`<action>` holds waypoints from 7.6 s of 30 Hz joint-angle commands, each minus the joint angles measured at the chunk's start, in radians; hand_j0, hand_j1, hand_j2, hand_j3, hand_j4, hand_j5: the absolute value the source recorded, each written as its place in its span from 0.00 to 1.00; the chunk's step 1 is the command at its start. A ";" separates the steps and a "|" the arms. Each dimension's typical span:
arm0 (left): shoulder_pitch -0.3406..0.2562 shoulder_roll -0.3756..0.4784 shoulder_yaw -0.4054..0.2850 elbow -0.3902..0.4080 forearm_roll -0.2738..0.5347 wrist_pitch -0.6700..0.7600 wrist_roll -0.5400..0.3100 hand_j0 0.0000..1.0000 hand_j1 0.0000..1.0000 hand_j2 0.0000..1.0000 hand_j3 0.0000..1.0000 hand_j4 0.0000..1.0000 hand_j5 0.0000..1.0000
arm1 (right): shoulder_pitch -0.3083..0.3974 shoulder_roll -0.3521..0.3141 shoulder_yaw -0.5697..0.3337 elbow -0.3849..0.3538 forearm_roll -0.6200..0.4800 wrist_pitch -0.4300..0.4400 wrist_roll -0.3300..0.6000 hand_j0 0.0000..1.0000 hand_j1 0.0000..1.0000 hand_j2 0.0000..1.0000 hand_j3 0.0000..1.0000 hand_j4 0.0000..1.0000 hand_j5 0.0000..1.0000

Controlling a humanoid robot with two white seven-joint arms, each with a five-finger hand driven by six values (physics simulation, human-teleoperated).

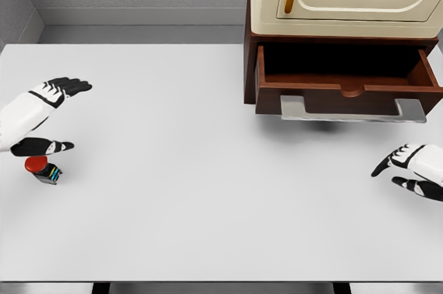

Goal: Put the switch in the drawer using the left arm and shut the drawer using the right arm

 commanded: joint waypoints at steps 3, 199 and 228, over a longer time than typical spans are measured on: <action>0.003 -0.011 0.003 -0.008 0.015 0.002 0.008 1.00 1.00 1.00 1.00 1.00 1.00 | 0.000 -0.005 -0.006 -0.020 -0.002 0.001 -0.001 0.50 0.50 0.50 0.50 0.50 0.50; -0.597 -0.620 -0.547 0.087 -0.380 0.312 0.006 0.20 0.20 0.20 0.20 0.20 0.20 | -0.020 -0.050 -0.005 -0.012 0.001 0.001 0.007 0.53 0.53 0.53 0.53 0.53 0.53; -0.713 -0.620 -0.724 0.112 -0.726 0.394 0.008 0.19 0.19 0.19 0.19 0.19 0.19 | -0.021 -0.050 -0.006 -0.009 0.001 0.001 0.007 0.53 0.53 0.53 0.53 0.53 0.53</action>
